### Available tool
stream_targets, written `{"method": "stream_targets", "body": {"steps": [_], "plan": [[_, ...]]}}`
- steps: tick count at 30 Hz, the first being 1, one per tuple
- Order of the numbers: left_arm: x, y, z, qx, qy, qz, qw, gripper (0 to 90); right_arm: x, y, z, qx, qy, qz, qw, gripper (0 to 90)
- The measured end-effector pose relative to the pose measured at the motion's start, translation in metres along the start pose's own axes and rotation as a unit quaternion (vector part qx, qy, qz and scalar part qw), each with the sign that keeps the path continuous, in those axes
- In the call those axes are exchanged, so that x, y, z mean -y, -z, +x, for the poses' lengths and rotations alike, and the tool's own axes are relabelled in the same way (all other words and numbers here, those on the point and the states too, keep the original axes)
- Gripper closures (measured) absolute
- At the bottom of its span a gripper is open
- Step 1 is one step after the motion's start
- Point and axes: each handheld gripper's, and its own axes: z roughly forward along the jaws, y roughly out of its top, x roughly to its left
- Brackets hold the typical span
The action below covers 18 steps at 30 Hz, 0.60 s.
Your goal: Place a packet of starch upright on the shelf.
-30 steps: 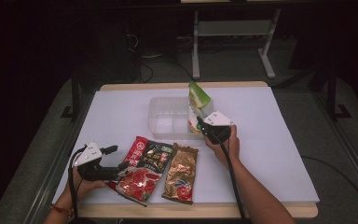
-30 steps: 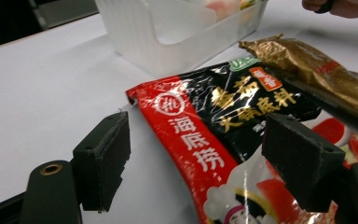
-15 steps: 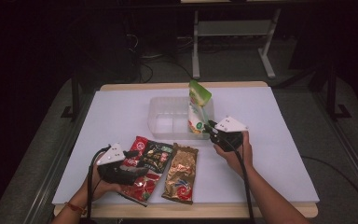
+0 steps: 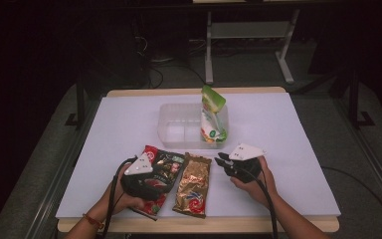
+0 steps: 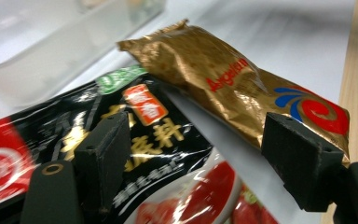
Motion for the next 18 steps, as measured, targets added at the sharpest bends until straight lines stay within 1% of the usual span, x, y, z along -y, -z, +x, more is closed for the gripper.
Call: {"method": "stream_targets", "body": {"steps": [1,2,3,5,6,7,8,9,10,11,12,13,14,15,17,18], "plan": [[-0.004,-0.006,-0.003,0.008,0.001,0.006,0.9999,23.9,0.003,0.0,0.006,-0.016,0.004,0.017,0.9997,75.6],[-0.004,-0.006,-0.003,0.008,0.001,0.006,0.9999,23.9,0.004,0.0,0.009,-0.022,0.003,0.02,0.9996,73.7],[-0.009,-0.011,-0.006,0.016,0.002,0.012,0.9998,23.9,0.005,-0.001,0.01,-0.027,0.002,0.019,0.9994,71.5],[-0.014,-0.017,-0.008,0.017,0.002,0.017,0.9997,23.9,0.007,-0.001,0.014,-0.034,-0.004,0.019,0.9992,66.3],[-0.016,-0.02,-0.009,0.021,0.003,0.02,0.9996,23.9,0.008,-0.002,0.015,-0.036,-0.005,0.019,0.9992,62.8],[-0.018,-0.023,-0.01,0.028,0.006,0.024,0.9993,23.9,0.009,-0.003,0.015,-0.044,-0.012,0.022,0.9987,60.3],[-0.018,-0.023,-0.01,0.028,0.006,0.024,0.9993,23.9,0.01,-0.005,0.016,-0.051,-0.016,0.029,0.9982,57.3],[-0.019,-0.027,-0.012,0.03,0.006,0.03,0.9991,23.9,0.01,-0.007,0.017,-0.051,-0.016,0.037,0.9979,54.7],[-0.021,-0.034,-0.013,0.025,0.004,0.041,0.9988,23.9,0.011,-0.009,0.017,-0.053,-0.017,0.039,0.9977,54.3],[-0.021,-0.034,-0.013,0.025,0.004,0.041,0.9988,23.9,0.011,-0.009,0.017,-0.053,-0.017,0.039,0.9977,54.3],[-0.021,-0.037,-0.014,0.026,0.007,0.046,0.9986,23.9,0.012,-0.011,0.017,-0.062,-0.022,0.041,0.997,53.3],[-0.02,-0.039,-0.014,0.026,0.011,0.051,0.9983,23.8,0.013,-0.015,0.017,-0.074,-0.034,0.044,0.9957,51.2],[-0.02,-0.041,-0.015,0.026,0.013,0.054,0.9981,23.7,0.012,-0.017,0.017,-0.08,-0.035,0.046,0.9951,50.7],[-0.02,-0.042,-0.015,0.026,0.012,0.054,0.9981,23.5,0.012,-0.02,0.017,-0.088,-0.04,0.047,0.9942,49.4],[-0.021,-0.042,-0.015,0.036,0.018,0.053,0.9978,22.7,0.011,-0.024,0.017,-0.1,-0.056,0.046,0.9923,44.9],[-0.021,-0.042,-0.015,0.036,0.018,0.053,0.9978,22.7,0.011,-0.026,0.017,-0.104,-0.065,0.048,0.9913,43.3]]}}
